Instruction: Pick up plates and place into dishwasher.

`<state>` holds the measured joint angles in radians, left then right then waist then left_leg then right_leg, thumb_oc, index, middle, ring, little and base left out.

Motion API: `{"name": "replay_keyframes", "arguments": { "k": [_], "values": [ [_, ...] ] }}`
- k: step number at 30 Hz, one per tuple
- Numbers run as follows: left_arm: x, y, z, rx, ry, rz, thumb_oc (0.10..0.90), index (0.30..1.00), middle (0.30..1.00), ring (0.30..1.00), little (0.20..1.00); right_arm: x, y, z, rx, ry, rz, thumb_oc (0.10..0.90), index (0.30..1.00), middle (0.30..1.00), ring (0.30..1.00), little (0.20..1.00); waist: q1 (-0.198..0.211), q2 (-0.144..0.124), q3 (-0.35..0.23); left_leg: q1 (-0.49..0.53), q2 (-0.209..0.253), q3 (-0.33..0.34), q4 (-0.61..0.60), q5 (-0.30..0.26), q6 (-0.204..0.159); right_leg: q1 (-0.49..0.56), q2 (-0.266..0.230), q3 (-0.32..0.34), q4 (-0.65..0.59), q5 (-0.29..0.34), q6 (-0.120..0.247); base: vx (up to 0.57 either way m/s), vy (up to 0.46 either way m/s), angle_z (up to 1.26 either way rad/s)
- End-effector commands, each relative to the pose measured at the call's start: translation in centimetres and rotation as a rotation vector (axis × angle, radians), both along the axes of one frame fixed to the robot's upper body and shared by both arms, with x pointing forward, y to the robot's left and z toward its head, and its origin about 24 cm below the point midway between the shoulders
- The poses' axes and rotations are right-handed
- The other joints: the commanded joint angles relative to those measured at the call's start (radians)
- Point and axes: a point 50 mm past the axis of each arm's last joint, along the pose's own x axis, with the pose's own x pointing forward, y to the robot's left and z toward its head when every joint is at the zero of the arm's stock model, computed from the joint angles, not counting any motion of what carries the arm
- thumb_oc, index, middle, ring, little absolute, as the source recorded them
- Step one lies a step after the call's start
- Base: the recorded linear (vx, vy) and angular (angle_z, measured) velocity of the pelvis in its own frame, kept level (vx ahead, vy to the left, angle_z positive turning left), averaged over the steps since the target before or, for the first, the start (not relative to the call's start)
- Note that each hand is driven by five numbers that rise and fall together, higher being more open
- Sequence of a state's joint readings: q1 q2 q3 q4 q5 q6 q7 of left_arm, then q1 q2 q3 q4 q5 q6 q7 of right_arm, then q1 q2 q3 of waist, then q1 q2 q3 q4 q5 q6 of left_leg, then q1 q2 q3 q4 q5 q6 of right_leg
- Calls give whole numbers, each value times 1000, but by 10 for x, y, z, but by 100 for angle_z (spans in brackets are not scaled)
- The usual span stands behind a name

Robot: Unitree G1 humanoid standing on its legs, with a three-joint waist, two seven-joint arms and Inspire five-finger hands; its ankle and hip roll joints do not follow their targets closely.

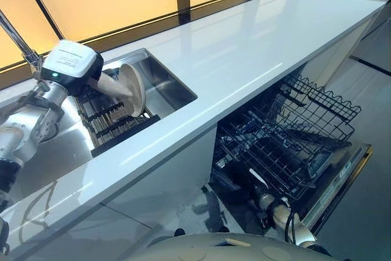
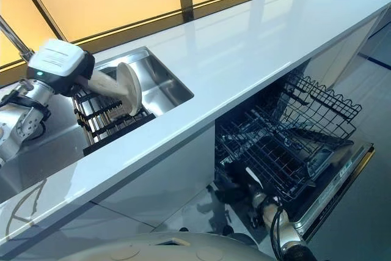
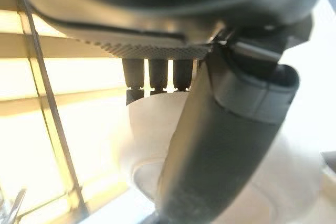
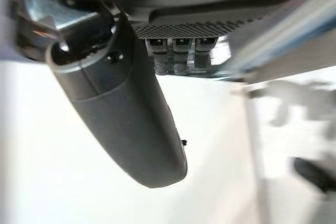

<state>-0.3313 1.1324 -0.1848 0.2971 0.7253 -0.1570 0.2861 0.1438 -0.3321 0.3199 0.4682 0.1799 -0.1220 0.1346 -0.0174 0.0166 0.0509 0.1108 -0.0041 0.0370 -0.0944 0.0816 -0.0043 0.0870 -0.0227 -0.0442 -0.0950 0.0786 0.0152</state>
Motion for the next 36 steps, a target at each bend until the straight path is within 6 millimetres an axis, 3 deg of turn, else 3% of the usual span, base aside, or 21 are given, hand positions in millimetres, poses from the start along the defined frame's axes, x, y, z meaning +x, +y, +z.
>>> {"name": "replay_keyframes", "arguments": {
  "k": [1, 8, 10, 13, 14, 16, 18, 19, 25, 36],
  "values": [
    [-12, 20, 84, -54, -417, 48, 100, 300, 300, 300, 200, 47, 0, 58, 136, -304, -93, 800, 900, 900, 900, 900, -26, 24, -20, 13, -57, 22, 7, -137, 12, 7, 6, -20, 28, -85, 71, -22, -15, -5],
    [-25, 16, 93, -52, -503, 18, 100, 300, 300, 300, 200, 61, -19, 88, 61, -451, -278, 800, 900, 900, 900, 900, -28, 20, -27, 12, -54, 31, 7, -136, 14, 1, 6, -15, 31, -83, 70, -6, -4, -4],
    [-33, 13, 96, -60, -548, -5, 100, 300, 300, 300, 200, 70, -42, 115, -65, -587, -451, 800, 900, 900, 900, 900, -29, 20, -26, 13, -52, 34, 7, -138, 18, -1, 6, -10, 36, -85, 69, 0, 0, 0],
    [-42, 7, 94, -74, -603, -48, 100, 300, 300, 300, 200, 76, -54, 169, -177, -884, -544, 800, 900, 900, 900, 900, -26, 22, -24, 14, -51, 34, 7, -141, 24, -4, 5, -6, 43, -88, 67, 0, 0, 0],
    [-44, 5, 93, -80, -615, -58, 100, 300, 300, 300, 200, 75, -53, 179, -206, -951, -543, 800, 900, 900, 900, 900, -25, 24, -23, 16, -51, 35, 7, -143, 25, -4, 5, -5, 45, -89, 67, 0, 0, 0],
    [-49, -3, 96, -94, -649, -113, 100, 300, 300, 300, 200, 76, -52, 218, -298, -1177, -493, 800, 900, 900, 900, 900, -17, 22, -23, 18, -53, 30, 7, -145, 28, -3, 4, -4, 47, -90, 67, 0, 0, 0],
    [-51, -9, 98, -105, -664, -153, 100, 300, 300, 300, 200, 75, -49, 237, -347, -1287, -429, 800, 900, 900, 900, 900, -10, 21, -24, 18, -54, 27, 7, -146, 27, -1, 3, -6, 45, -90, 69, -5, -1, -3],
    [-52, -15, 101, -110, -673, -194, 100, 300, 300, 300, 200, 74, -43, 256, -381, -1397, -362, 800, 900, 900, 900, 900, -2, 17, -28, 18, -54, 25, 7, -146, 26, 0, 2, -8, 43, -89, 70, -7, -5, -7],
    [-53, -34, 113, -84, -693, -296, 100, 300, 300, 300, 200, 71, -21, 293, -372, -1569, -130, 800, 900, 900, 900, 900, 20, 6, -41, 13, -55, 18, 7, -144, 20, 5, 1, -16, 32, -85, 73, -9, -12, -9],
    [-52, -62, 124, -157, -626, -437, 100, 300, 300, 300, 200, 67, 11, 321, -364, -1657, 149, 800, 900, 900, 900, 900, 35, -3, -52, 1, -56, 3, 8, -136, 11, 6, -2, -33, 22, -81, 76, -12, -11, 6]
  ]
}}
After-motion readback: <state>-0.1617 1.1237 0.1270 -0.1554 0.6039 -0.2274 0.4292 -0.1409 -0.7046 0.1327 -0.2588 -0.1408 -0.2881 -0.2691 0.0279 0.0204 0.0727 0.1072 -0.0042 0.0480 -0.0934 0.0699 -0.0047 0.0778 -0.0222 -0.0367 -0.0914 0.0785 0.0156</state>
